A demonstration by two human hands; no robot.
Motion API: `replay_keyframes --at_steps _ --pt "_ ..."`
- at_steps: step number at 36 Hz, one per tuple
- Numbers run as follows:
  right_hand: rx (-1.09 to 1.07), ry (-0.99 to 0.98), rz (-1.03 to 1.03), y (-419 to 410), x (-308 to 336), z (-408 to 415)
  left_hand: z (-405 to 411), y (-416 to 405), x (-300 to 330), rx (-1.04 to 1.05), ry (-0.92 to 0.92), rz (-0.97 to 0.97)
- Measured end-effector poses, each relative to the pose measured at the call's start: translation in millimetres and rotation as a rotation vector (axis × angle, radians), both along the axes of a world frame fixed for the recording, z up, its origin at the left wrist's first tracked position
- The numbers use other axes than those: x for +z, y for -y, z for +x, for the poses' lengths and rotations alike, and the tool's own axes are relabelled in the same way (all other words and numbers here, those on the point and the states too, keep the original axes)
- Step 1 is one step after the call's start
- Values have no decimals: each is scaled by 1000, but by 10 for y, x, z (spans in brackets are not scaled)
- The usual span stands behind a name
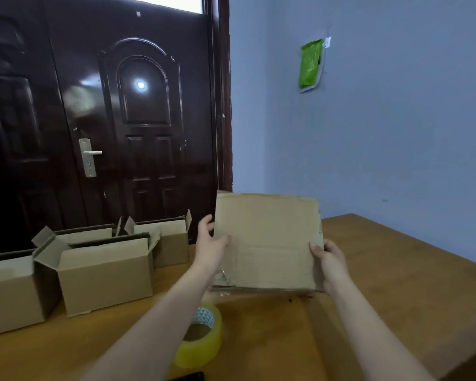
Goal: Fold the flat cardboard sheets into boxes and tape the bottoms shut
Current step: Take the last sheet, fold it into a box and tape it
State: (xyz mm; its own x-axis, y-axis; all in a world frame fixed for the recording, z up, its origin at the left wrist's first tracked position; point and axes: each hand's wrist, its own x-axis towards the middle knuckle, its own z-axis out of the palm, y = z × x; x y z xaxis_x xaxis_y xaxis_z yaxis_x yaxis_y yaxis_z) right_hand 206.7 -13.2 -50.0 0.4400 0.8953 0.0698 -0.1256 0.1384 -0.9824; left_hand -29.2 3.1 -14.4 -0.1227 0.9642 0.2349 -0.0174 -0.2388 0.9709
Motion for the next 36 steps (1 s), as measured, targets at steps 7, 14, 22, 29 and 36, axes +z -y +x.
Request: replay_keyframes --at_steps 7,14,22,29,36 --pt "74 -73 230 181 272 -454 -330 232 490 9 219 169" --pt "128 -94 258 194 250 -975 -705 593 866 75 97 364" --pt "215 -83 97 113 128 -1478 -1102 803 1159 201 -178 415" --pt "161 104 248 216 218 -1848 -1425 1036 1397 360 -469 403" --pt "391 348 261 210 155 -2201 -1731 1196 1471 452 -632 383"
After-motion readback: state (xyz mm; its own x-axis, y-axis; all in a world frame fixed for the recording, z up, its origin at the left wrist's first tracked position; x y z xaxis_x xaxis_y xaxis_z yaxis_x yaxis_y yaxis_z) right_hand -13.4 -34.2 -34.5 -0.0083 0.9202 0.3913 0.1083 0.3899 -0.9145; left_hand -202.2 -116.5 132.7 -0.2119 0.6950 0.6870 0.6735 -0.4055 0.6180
